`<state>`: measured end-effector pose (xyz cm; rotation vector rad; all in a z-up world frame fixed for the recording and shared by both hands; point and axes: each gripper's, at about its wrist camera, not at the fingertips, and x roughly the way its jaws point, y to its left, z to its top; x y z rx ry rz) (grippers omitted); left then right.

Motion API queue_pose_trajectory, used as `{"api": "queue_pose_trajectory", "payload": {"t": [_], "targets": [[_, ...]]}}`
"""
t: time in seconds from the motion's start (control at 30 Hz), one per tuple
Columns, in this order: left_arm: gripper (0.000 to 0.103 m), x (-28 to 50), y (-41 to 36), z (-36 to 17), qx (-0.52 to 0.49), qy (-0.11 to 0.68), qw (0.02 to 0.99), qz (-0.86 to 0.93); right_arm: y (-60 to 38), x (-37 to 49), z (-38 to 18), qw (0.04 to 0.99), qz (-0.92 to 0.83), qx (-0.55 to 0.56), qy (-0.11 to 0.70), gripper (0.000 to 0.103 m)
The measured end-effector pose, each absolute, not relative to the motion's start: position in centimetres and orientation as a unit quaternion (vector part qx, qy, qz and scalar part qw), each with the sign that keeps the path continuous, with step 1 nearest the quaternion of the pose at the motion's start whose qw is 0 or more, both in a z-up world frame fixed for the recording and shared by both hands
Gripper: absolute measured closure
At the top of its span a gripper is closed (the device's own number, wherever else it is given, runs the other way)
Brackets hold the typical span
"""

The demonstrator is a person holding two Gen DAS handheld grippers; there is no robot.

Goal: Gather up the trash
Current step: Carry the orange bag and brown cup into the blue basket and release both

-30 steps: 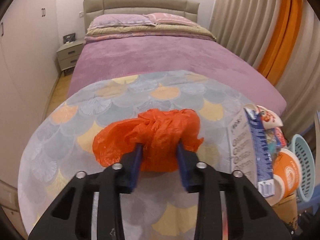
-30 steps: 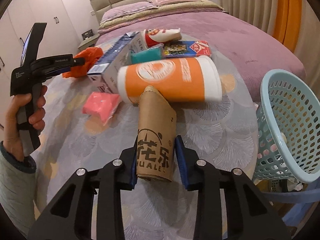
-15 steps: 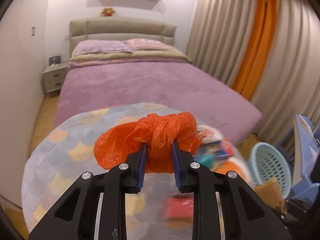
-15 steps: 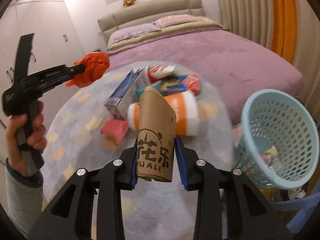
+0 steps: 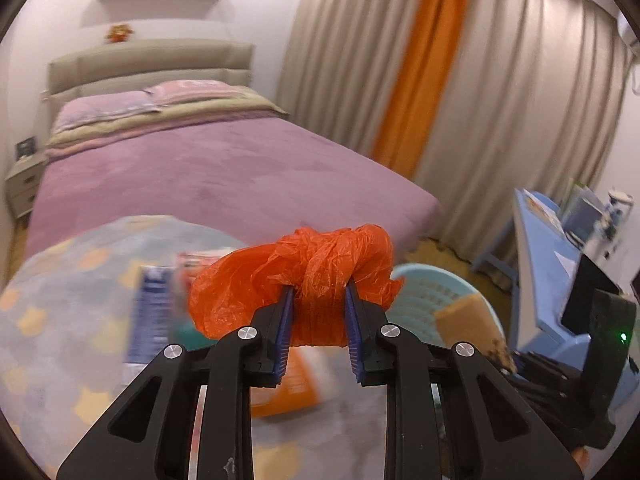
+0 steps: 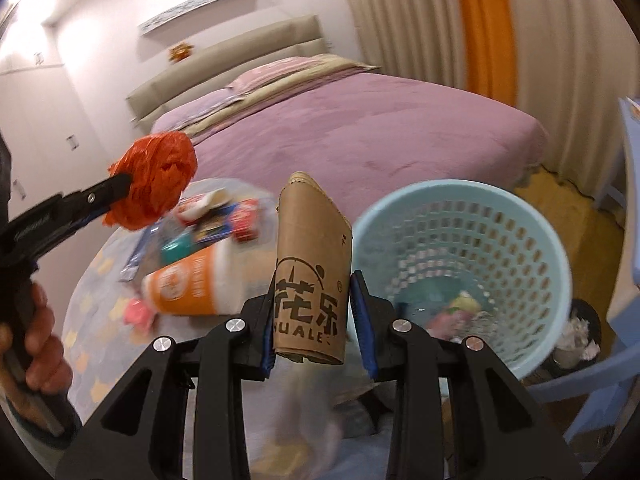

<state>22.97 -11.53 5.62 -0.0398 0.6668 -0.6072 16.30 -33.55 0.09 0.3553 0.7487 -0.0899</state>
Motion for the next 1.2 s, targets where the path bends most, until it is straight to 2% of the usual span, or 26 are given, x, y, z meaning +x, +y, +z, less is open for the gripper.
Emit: {"api": "queue_pose_trajectory", "payload": {"t": [0.5,0.57,0.6,0.67,0.73,0.9,1.2], "targets": [[0.081,24.3,-23.5,-1.4,0.021,0.394,0.840,-0.371,-42.2,17.0,-6.5,0.870,-0.142,0.217,0.419,0.071],[0.078,24.2,-24.4,-2.1,0.026,0.400,0.836,-0.374,-42.3,17.0,-6.9,0.868,-0.146,0.214,0.424,0.067],[0.074,24.2,-24.7,-2.4,0.029,0.404,0.834,-0.375,-42.4,17.2,-7.0,0.867,-0.148,0.214,0.425,0.060],[0.072,24.3,-24.9,-2.8,0.029,0.408,0.831,-0.377,-42.6,17.0,-7.3,0.865,-0.151,0.217,0.427,0.059],[0.066,24.2,-24.6,-2.8,0.029,0.407,0.830,-0.380,-42.9,16.9,-7.6,0.863,-0.154,0.219,0.429,0.054],[0.053,23.8,-23.9,-2.0,0.021,0.397,0.835,-0.381,-43.7,16.8,-8.0,0.857,-0.163,0.231,0.430,0.053],[0.053,22.6,-22.0,-0.5,0.007,0.380,0.843,-0.380,-42.7,16.3,-6.3,0.870,-0.161,0.216,0.413,0.053]]}}
